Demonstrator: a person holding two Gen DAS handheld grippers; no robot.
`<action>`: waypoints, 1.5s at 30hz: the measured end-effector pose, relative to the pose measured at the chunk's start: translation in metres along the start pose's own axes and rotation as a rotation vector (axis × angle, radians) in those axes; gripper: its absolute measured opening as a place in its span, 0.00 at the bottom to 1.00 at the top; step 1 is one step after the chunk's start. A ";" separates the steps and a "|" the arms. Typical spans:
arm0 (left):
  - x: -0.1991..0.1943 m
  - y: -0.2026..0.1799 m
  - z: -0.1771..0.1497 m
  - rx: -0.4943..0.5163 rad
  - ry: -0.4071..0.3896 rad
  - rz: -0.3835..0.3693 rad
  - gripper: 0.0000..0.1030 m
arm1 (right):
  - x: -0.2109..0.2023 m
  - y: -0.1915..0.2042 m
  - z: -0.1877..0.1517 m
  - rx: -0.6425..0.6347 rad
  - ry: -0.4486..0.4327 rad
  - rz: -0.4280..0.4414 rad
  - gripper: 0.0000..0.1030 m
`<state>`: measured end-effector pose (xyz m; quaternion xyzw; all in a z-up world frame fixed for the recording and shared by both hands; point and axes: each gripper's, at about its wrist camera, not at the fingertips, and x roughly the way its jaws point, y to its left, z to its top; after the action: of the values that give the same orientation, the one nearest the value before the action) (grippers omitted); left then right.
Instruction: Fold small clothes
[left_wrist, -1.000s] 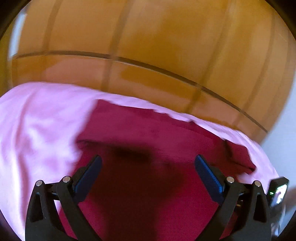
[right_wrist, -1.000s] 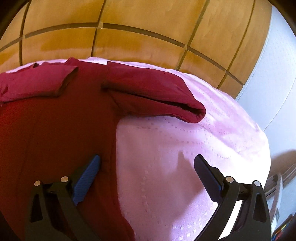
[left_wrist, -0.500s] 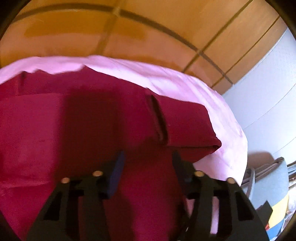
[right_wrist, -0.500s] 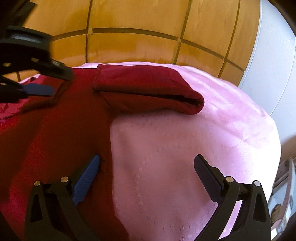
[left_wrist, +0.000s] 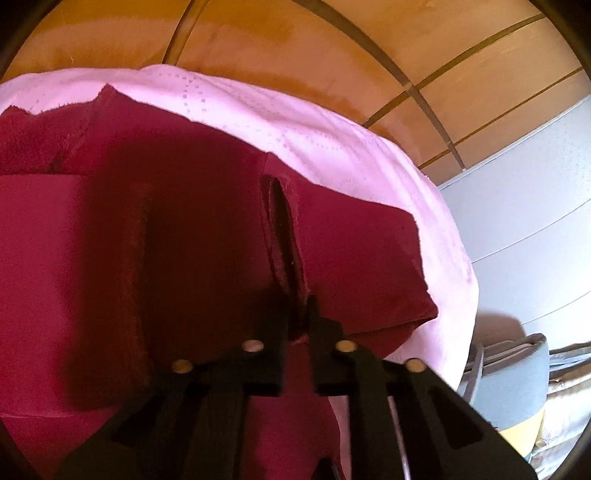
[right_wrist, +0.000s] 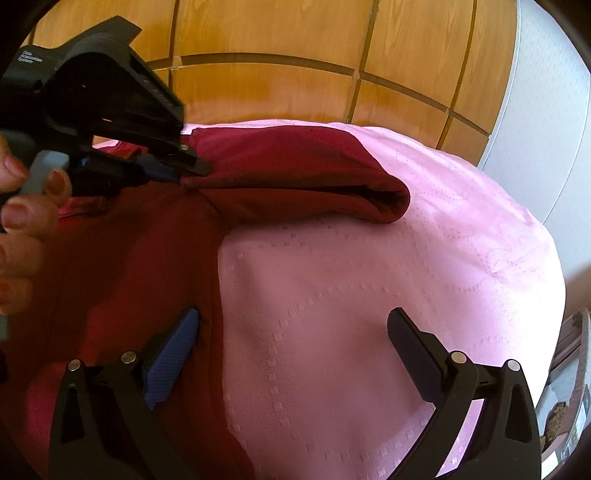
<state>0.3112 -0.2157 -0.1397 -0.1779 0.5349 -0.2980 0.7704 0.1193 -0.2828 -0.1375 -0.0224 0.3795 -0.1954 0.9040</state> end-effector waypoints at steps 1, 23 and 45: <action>-0.003 -0.001 0.000 0.007 -0.006 -0.011 0.05 | 0.000 0.000 0.000 -0.002 0.000 -0.003 0.96; -0.124 0.044 -0.005 -0.053 -0.212 -0.086 0.05 | -0.003 0.003 -0.003 -0.027 -0.012 -0.035 0.97; -0.213 0.136 -0.023 -0.128 -0.384 0.027 0.04 | -0.006 0.005 -0.004 -0.048 -0.021 -0.057 0.97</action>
<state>0.2730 0.0273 -0.0755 -0.2728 0.3983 -0.2137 0.8493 0.1139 -0.2756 -0.1371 -0.0568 0.3740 -0.2117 0.9011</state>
